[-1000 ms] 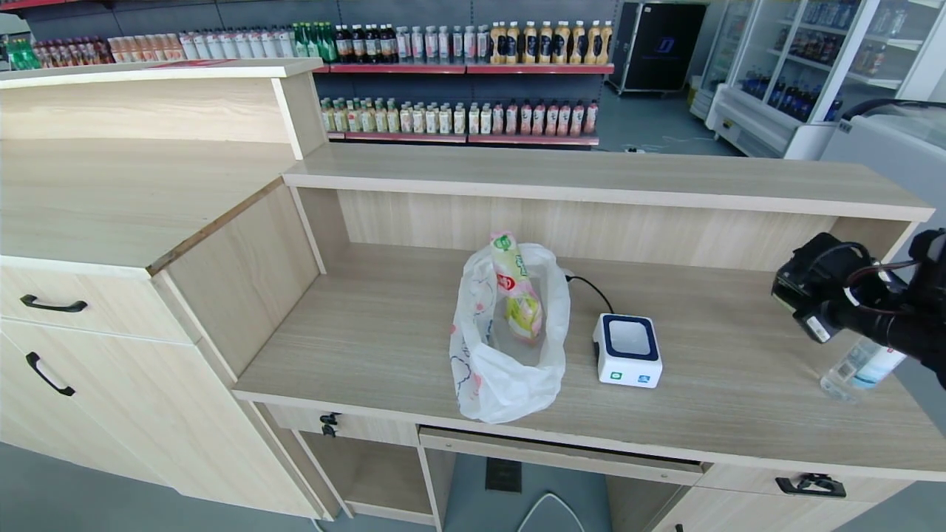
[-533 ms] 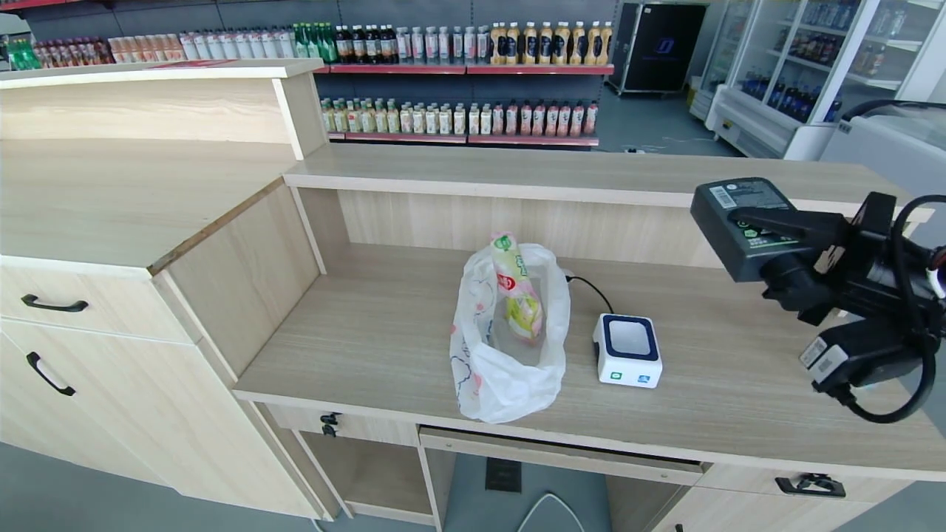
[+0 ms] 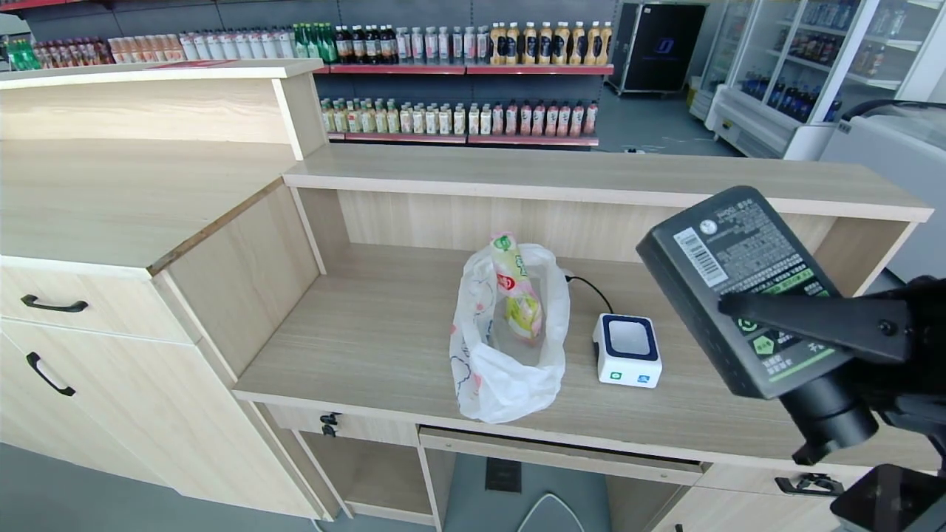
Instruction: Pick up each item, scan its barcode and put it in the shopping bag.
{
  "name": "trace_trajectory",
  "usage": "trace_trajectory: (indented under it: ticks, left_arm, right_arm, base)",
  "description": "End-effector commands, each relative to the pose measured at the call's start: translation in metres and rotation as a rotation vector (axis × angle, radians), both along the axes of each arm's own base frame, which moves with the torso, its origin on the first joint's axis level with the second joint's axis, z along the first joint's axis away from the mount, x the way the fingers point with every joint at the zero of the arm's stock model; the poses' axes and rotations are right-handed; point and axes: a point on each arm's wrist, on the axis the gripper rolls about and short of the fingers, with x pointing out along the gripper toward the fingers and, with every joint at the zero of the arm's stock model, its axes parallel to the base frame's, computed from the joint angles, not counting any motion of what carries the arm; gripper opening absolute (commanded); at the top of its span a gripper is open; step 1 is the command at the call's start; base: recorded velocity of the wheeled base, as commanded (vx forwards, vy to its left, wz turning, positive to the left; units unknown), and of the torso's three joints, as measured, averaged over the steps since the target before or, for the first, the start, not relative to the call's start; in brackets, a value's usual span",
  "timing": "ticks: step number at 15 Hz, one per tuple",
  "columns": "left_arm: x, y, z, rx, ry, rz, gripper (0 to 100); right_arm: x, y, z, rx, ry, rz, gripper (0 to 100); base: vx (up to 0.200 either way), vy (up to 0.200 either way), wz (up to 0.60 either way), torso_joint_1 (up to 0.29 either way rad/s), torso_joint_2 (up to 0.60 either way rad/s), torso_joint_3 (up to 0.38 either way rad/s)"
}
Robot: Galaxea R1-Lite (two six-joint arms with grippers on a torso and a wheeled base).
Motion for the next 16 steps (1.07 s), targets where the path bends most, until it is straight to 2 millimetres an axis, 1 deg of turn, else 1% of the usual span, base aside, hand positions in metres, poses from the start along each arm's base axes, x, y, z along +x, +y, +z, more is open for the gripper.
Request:
trace_trajectory:
  ticks: [1, 2, 3, 6, 9, 16]
  left_arm:
    - [0.0, 0.0, 0.0, 0.0, 0.0, 0.0, 100]
    - [0.0, 0.0, 0.0, 0.0, 0.0, 0.0, 100]
    - [0.0, 0.0, 0.0, 0.0, 0.0, 0.0, 100]
    - [0.0, 0.0, 0.0, 0.0, 0.0, 0.0, 100]
    - [0.0, 0.0, 0.0, 0.0, 0.0, 0.0, 100]
    - [0.0, 0.0, 0.0, 0.0, 0.0, 0.0, 100]
  right_arm:
    - [-0.03, 0.003, 0.0, 0.003, -0.062, 0.082, 0]
    - [-0.038, 0.008, -0.003, -0.011, -0.094, 0.129, 0]
    - [-0.04, 0.011, -0.002, -0.015, -0.124, 0.146, 0]
    - [-0.038, 0.012, 0.001, -0.015, -0.157, 0.136, 0]
    - [-0.041, 0.018, 0.0, -0.011, -0.155, 0.138, 0]
    - [-0.049, 0.04, 0.0, -0.006, -0.14, 0.233, 0]
  base:
    - [0.0, 0.0, 0.0, 0.0, 0.0, 0.0]
    - [0.0, 0.0, 0.0, 0.0, 0.0, 0.0]
    - [0.0, 0.0, 0.0, 0.0, 0.0, 0.0]
    - [0.0, 0.0, 0.0, 0.0, 0.0, 0.0]
    - [0.0, 0.0, 0.0, 0.0, 0.0, 0.0]
    - [0.0, 0.0, 0.0, 0.0, 0.0, 0.0]
